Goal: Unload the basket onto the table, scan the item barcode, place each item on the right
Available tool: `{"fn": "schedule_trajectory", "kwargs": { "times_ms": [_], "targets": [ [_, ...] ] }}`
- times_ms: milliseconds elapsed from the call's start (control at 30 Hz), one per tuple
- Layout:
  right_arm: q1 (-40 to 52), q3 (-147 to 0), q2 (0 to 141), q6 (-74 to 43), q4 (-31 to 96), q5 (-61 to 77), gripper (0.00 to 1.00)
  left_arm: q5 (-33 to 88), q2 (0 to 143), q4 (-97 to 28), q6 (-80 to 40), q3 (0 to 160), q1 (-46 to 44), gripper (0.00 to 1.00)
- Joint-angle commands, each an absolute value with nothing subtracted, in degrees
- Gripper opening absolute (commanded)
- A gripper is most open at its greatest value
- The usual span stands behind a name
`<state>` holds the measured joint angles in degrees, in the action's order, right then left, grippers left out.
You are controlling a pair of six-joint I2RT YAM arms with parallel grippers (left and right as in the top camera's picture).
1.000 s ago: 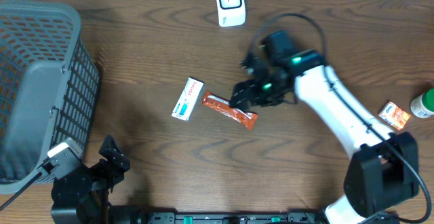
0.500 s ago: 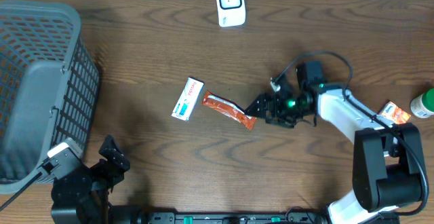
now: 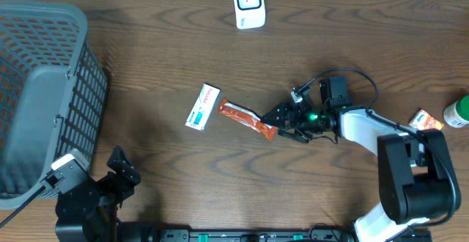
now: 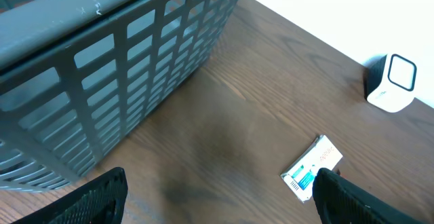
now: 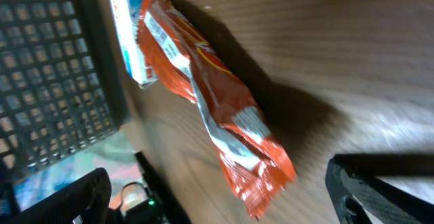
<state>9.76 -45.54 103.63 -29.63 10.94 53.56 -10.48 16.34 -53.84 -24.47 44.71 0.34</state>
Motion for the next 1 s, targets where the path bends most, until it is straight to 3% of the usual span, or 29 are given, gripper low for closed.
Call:
{"fn": "schedule_trajectory", "kwargs": {
  "times_ms": [0, 367, 967],
  "targets": [
    [10.48, -43.86, 110.00, -32.97, 9.39, 47.48, 0.99, -10.81, 16.08, -53.98, -24.97, 44.99, 0.62, 0.88],
    [15.20, -43.86, 116.44, -33.87, 5.72, 46.72, 0.99, -10.79, 16.08, -53.98, -24.97, 44.99, 0.62, 0.88],
    [15.44, -43.86, 119.39, -42.22, -0.08, 37.01, 0.99, -10.79, 16.08, -53.98, -24.97, 44.99, 0.62, 0.88]
  ]
}}
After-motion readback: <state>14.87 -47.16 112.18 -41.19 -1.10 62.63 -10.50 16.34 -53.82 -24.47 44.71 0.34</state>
